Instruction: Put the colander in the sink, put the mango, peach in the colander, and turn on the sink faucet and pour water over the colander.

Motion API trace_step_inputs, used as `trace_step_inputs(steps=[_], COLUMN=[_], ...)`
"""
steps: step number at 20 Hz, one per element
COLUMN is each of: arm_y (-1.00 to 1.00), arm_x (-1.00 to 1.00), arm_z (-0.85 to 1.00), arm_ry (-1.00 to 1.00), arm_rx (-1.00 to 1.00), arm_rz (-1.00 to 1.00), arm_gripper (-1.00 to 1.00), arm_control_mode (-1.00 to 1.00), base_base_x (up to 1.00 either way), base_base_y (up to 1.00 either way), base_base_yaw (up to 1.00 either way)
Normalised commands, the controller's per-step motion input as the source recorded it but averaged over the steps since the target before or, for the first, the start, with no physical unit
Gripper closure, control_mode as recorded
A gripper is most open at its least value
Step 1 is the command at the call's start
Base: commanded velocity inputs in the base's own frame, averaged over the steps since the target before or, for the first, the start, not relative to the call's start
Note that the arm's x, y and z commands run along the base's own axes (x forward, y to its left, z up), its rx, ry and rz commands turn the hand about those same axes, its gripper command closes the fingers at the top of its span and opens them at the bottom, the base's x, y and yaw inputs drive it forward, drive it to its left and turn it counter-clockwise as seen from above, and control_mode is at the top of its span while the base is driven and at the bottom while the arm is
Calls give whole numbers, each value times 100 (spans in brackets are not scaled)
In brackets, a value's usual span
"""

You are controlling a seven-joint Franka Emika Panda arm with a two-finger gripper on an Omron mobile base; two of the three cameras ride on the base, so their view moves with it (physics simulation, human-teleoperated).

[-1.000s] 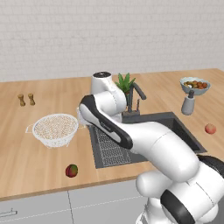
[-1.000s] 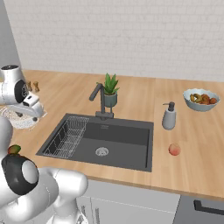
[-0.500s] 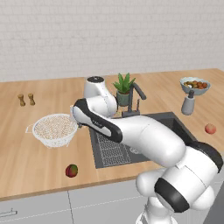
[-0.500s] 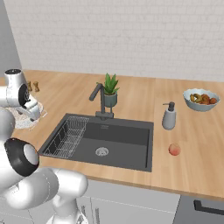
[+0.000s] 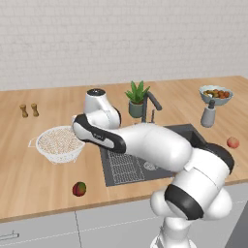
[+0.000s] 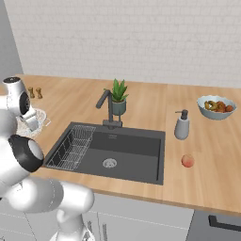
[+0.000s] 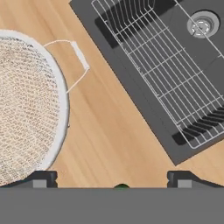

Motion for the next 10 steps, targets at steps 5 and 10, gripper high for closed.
trace_step_inputs(steps=[5,10], arm_y=[16,11], arm_x=[36,38], arm_z=[-18,-19], arm_ry=[9,10], arm_rx=[0,0], arm_rz=[-13,-7], arm_gripper=[-100,-100], arm_control_mode=[-100,-100], base_base_x=[0,0], base_base_y=[0,0], base_base_yaw=[0,0])
